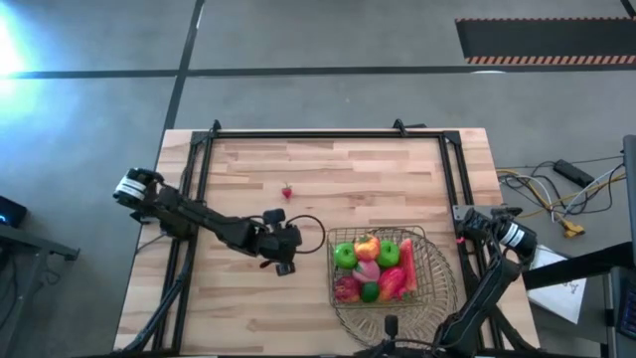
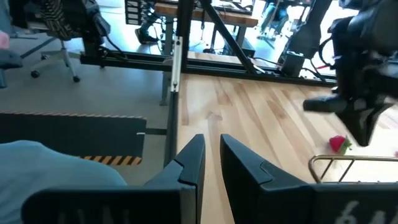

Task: Build produce basket
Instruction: Put the bottom strawberry into the wire basket

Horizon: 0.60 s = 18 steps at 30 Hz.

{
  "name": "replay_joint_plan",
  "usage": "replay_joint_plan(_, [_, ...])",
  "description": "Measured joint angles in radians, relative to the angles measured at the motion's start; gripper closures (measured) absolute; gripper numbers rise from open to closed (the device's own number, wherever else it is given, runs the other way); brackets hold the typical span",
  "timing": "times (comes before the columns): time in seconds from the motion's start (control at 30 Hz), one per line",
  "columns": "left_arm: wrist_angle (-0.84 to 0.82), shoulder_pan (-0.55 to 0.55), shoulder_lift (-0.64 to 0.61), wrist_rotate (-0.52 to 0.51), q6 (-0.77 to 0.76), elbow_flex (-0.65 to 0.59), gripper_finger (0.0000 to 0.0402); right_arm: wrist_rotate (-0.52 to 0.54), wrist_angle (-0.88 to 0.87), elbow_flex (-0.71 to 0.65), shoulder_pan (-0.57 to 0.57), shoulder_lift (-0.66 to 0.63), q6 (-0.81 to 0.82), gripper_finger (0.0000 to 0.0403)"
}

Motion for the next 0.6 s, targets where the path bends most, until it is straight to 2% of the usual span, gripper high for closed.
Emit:
replay_joint_plan(0.13, [-0.001, -0.011, -0.038, 0.001, 0.023, -0.001, 0.0401, 0.001, 0.001, 0.000, 0.006, 0.000, 0.000, 0.0360])
replay_joint_plan(0.23, [-0.018, -0.004, -0.044, 0.056, 0.086, 0.000, 0.0391, 0.001, 0.001, 0.000, 0.006, 0.000, 0.004, 0.0360])
replay_joint_plan(0.43, [-0.071, 0.001, -0.019, 0.071, 0.326, 0.001, 0.0307, 0.001, 0.001, 0.000, 0.006, 0.000, 0.002, 0.0360])
replay_joint_plan(0.6, [-0.091, 0.021, 0.007, 0.017, 0.337, -0.002, 0.0240, 0.001, 0.001, 0.000, 0.006, 0.000, 0.003, 0.0360])
